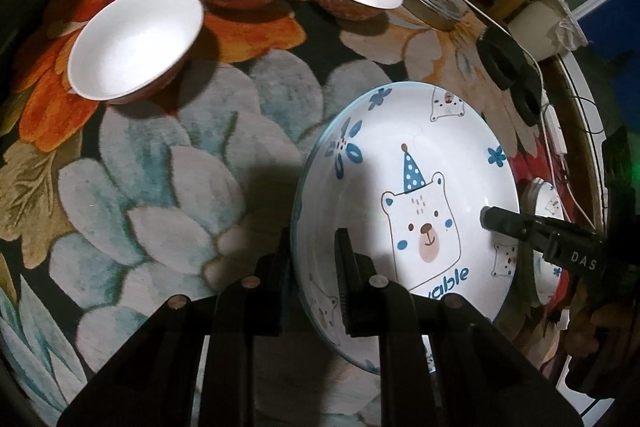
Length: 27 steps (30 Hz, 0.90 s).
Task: Organize plates and bowls
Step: 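Lift the bear plate with both tools and carry it toward the plate stack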
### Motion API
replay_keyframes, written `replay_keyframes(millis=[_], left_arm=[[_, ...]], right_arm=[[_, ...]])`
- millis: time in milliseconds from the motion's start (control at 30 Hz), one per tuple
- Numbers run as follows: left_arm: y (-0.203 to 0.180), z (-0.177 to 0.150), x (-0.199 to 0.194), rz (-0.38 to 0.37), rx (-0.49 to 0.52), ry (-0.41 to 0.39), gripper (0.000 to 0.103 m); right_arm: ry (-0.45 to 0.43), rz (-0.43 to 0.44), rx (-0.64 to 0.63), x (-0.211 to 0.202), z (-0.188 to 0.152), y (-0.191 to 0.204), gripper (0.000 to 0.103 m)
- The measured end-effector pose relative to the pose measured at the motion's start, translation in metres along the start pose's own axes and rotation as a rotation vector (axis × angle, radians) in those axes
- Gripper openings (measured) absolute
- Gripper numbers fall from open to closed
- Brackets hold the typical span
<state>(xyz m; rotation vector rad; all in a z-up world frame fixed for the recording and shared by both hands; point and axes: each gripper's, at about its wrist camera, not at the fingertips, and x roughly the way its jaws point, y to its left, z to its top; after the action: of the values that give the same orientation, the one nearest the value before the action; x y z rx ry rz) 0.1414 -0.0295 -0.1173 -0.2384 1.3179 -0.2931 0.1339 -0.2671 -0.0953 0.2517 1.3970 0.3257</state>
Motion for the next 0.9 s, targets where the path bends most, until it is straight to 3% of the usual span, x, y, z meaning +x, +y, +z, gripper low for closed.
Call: replay_keyframes(millis=[900], left_arm=[[-0.098, 0.0, 0.006, -0.095, 0.154, 0.009, 0.018]], right_arm=[[-0.048, -0.079, 0.102, -0.056, -0.028, -0.067, 0.014]])
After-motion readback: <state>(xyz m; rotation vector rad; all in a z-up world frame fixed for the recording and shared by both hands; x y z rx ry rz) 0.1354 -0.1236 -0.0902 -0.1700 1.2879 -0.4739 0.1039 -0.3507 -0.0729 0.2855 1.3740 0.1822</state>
